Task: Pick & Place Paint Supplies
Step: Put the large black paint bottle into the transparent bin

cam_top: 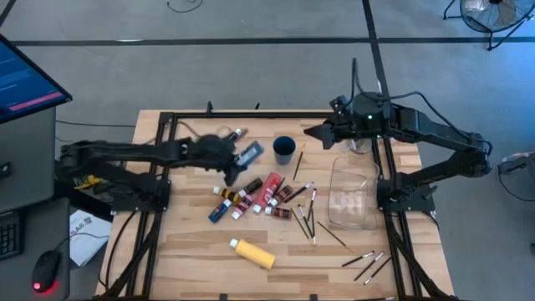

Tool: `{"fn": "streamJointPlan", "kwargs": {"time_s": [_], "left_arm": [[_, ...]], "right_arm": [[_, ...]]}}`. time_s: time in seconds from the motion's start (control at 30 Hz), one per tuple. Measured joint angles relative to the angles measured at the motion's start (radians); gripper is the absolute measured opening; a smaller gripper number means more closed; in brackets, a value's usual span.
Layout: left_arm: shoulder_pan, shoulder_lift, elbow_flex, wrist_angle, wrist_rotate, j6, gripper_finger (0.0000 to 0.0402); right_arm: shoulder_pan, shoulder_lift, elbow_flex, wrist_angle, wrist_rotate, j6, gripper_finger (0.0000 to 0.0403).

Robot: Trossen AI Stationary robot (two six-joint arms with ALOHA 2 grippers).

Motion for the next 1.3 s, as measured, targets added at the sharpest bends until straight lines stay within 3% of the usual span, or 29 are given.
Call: {"fn": "streamJointPlan", "kwargs": {"time_s": [0.23, 0.37, 0.53, 0.77, 0.9, 1.3], "left_arm": [[0.053, -0.205, 0.003, 0.389, 0.126, -0.233, 0.0135], [0.068, -0.217, 0.004, 0.569, 0.148, -0.308, 0.0135], [0.058, -0.183, 0.005, 0.678, 0.156, -0.366, 0.0135], [0.043, -0.126, 0.004, 0.773, 0.157, -0.460, 0.0135], [0.042, -0.118, 0.004, 0.778, 0.156, -0.481, 0.0136], [0.041, -0.087, 0.007, 0.792, 0.187, -0.521, 0.0134]], "right_arm": [[0.037, 0.063, 0.000, 0.429, -0.028, -0.013, 0.0027], [0.041, 0.135, 0.000, 0.608, -0.032, 0.023, 0.0065], [0.041, 0.248, 0.000, 0.795, -0.050, 0.168, 0.0128], [0.041, 0.361, 0.000, 0.914, -0.056, 0.217, 0.0221], [0.041, 0.373, 0.000, 0.915, -0.054, 0.211, 0.0255], [0.022, 0.464, 0.065, 0.956, -0.041, 0.151, 0.0266]]}}
